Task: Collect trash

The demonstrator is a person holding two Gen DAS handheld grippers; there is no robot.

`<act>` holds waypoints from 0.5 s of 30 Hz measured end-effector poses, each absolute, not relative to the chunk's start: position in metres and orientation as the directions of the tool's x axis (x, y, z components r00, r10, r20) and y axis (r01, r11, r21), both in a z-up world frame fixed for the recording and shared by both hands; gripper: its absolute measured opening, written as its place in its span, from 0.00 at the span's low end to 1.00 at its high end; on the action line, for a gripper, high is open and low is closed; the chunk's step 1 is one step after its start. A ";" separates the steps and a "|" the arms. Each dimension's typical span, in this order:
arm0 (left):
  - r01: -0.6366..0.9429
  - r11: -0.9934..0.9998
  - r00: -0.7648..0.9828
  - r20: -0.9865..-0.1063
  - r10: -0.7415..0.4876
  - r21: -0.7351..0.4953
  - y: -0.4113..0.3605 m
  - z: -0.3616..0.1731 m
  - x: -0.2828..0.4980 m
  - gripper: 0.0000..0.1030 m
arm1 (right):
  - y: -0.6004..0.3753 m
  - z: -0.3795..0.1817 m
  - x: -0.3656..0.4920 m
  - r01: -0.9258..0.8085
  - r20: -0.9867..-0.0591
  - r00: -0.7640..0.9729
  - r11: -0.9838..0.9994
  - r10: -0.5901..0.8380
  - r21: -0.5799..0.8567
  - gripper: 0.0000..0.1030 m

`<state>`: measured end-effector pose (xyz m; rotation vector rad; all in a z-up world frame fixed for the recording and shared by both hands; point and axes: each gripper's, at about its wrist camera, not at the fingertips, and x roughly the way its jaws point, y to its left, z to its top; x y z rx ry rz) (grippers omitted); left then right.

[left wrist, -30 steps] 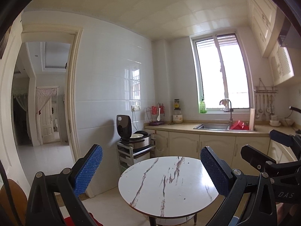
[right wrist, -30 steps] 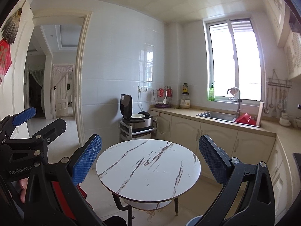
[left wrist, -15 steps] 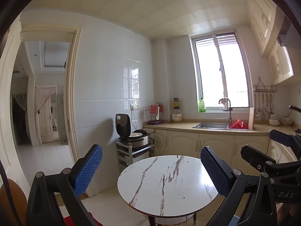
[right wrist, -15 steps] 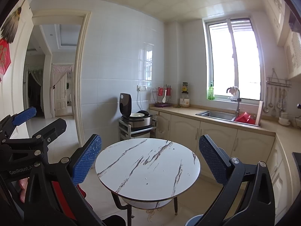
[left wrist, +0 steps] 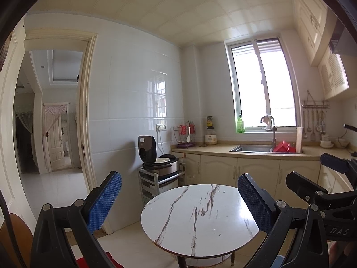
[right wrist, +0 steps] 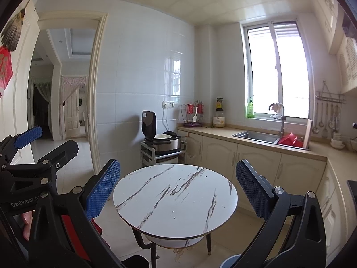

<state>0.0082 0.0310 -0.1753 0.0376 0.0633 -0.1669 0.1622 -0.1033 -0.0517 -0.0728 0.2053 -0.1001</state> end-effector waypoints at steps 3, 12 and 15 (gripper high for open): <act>0.167 0.985 0.984 -0.067 -0.165 0.032 0.031 -0.175 0.009 0.99 | -0.103 -0.052 0.162 0.091 -0.200 0.974 0.992 -0.106 -0.082 1.00; 0.166 0.986 0.984 -0.066 -0.164 0.033 0.035 -0.172 0.009 0.99 | -0.104 -0.051 0.162 0.092 -0.198 0.974 0.992 -0.107 -0.084 1.00; 0.165 0.986 0.984 -0.066 -0.163 0.034 0.035 -0.172 0.010 0.99 | -0.104 -0.051 0.162 0.091 -0.199 0.974 0.992 -0.106 -0.082 1.00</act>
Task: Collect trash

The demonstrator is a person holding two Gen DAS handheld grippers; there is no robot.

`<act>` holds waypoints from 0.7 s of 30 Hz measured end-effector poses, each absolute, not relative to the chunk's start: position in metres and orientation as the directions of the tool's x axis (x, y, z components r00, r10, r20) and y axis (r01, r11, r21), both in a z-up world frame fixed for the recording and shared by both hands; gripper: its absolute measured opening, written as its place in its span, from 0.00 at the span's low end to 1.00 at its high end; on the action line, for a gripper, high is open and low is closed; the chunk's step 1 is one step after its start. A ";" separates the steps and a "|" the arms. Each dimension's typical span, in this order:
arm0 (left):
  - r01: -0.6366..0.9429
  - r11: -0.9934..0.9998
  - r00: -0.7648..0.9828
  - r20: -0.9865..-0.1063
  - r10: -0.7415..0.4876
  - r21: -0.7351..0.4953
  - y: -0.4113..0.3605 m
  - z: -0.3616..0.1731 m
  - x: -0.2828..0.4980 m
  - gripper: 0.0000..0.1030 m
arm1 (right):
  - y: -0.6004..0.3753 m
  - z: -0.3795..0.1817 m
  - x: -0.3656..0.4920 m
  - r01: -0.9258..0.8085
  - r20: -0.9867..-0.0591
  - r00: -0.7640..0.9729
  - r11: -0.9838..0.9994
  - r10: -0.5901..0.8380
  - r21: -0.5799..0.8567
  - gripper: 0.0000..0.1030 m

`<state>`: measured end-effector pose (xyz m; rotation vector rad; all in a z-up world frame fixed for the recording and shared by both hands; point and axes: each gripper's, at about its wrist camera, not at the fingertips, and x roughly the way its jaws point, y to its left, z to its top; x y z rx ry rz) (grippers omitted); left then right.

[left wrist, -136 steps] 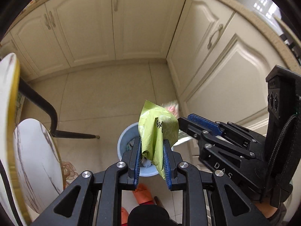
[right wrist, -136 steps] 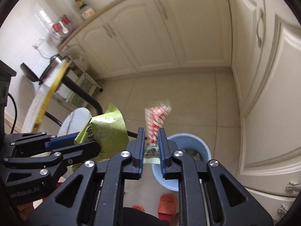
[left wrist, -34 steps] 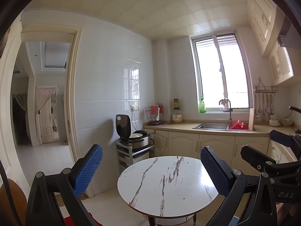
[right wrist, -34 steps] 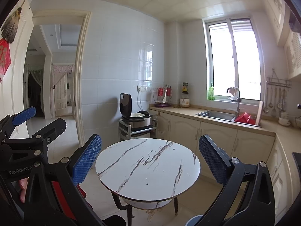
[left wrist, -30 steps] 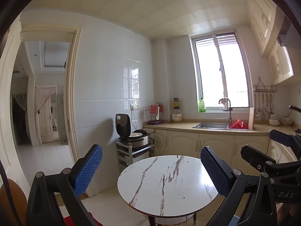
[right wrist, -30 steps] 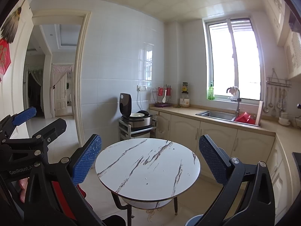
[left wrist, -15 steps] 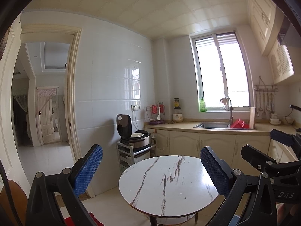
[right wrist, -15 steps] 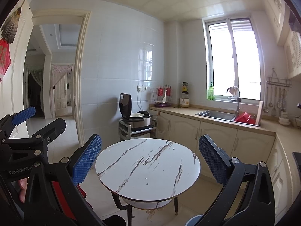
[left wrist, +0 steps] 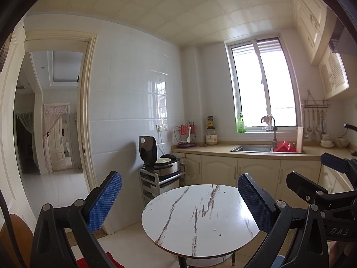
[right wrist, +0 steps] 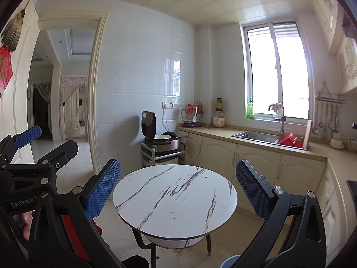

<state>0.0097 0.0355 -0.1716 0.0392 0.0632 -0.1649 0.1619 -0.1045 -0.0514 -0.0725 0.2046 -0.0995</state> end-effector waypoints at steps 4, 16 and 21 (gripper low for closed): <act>0.168 0.985 0.984 -0.067 -0.165 0.036 0.040 -0.170 0.012 0.99 | -0.105 -0.051 0.162 0.091 -0.199 0.974 0.992 -0.106 -0.082 1.00; 0.170 0.985 0.984 -0.068 -0.167 0.039 0.047 -0.166 0.016 0.99 | -0.105 -0.051 0.161 0.092 -0.199 0.974 0.992 -0.107 -0.083 1.00; 0.170 0.985 0.984 -0.068 -0.167 0.040 0.048 -0.166 0.016 0.99 | -0.106 -0.051 0.161 0.091 -0.200 0.974 0.992 -0.106 -0.082 1.00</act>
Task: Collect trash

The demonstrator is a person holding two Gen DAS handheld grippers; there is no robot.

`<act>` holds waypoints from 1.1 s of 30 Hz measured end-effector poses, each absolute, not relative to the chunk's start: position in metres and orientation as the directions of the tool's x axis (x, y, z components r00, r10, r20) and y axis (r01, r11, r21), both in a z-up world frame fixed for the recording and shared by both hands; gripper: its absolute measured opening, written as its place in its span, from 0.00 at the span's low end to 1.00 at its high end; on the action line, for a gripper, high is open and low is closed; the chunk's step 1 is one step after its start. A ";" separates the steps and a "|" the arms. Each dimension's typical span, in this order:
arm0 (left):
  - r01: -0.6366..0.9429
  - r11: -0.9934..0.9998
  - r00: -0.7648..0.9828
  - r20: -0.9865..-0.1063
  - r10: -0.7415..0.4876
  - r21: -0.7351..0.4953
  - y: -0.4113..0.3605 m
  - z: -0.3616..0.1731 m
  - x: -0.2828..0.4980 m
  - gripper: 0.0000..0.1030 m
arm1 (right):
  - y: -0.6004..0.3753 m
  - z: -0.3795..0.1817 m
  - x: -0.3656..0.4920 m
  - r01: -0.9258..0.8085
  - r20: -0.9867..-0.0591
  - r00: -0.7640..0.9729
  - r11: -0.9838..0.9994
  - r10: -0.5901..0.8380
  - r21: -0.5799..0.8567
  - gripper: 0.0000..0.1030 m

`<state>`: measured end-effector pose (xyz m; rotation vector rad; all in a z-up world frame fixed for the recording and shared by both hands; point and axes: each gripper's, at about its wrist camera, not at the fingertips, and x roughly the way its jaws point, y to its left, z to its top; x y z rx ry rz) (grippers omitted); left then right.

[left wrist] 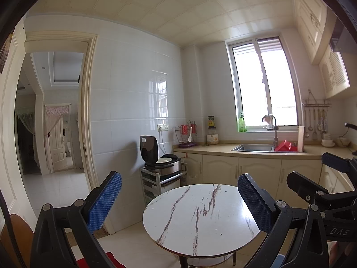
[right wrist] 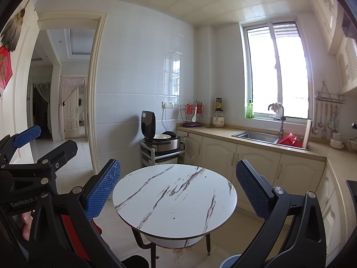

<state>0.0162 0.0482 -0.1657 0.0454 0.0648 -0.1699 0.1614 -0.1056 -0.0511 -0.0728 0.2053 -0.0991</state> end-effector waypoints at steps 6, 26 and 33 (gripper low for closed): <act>0.171 0.984 0.983 -0.069 -0.168 0.039 0.049 -0.165 0.017 0.99 | -0.106 -0.051 0.161 0.091 -0.200 0.974 0.992 -0.106 -0.082 1.00; 0.171 0.985 0.983 -0.071 -0.167 0.041 0.051 -0.164 0.016 0.99 | -0.107 -0.050 0.161 0.090 -0.201 0.974 0.993 -0.105 -0.081 1.00; 0.171 0.985 0.983 -0.073 -0.167 0.039 0.052 -0.163 0.016 0.99 | -0.106 -0.050 0.161 0.092 -0.201 0.974 0.992 -0.107 -0.083 1.00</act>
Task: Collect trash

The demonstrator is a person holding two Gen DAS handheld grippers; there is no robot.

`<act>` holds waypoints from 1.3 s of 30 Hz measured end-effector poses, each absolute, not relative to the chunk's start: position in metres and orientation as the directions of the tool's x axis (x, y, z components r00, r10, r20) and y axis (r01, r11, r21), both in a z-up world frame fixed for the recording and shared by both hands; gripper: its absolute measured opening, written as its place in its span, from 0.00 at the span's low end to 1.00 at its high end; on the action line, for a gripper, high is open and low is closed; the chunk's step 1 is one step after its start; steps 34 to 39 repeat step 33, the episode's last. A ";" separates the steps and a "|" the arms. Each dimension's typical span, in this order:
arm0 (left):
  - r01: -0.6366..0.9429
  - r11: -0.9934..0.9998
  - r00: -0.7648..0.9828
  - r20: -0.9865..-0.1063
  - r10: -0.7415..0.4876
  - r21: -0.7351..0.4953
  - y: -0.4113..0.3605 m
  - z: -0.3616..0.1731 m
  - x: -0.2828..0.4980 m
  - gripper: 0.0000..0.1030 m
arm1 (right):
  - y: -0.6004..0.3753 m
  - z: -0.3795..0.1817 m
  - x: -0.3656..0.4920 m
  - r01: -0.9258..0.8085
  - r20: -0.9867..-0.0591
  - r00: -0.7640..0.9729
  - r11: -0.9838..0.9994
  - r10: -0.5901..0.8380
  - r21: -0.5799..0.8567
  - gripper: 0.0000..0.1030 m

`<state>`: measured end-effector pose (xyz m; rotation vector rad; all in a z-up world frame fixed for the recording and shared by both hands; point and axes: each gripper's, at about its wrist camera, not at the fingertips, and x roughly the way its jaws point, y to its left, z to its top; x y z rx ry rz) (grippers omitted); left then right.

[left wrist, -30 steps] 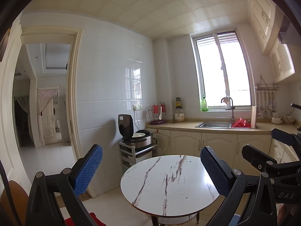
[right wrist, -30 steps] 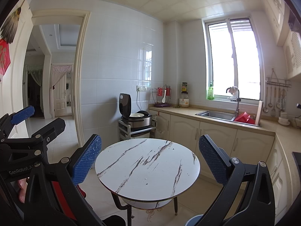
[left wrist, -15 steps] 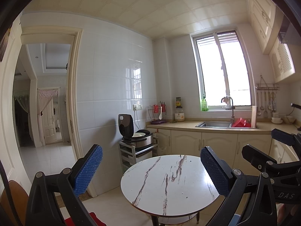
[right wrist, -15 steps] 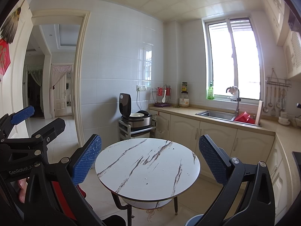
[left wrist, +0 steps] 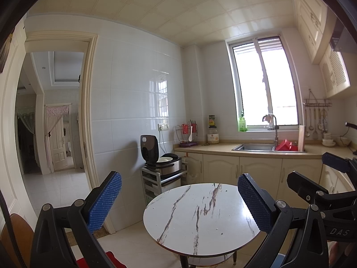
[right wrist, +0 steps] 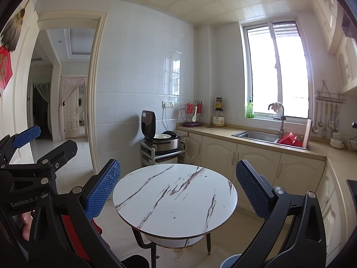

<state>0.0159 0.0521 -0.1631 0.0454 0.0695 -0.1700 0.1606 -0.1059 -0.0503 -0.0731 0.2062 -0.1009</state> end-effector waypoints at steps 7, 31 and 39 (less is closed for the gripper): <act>0.172 0.984 0.983 -0.073 -0.168 0.040 0.054 -0.162 0.016 0.99 | -0.106 -0.050 0.160 0.092 -0.200 0.974 0.992 -0.106 -0.083 1.00; 0.175 0.984 0.982 -0.077 -0.171 0.043 0.058 -0.159 0.017 0.99 | -0.107 -0.050 0.160 0.092 -0.203 0.973 0.992 -0.107 -0.084 1.00; 0.175 0.984 0.982 -0.078 -0.172 0.042 0.059 -0.159 0.018 0.99 | -0.107 -0.050 0.161 0.090 -0.206 0.973 0.993 -0.105 -0.083 1.00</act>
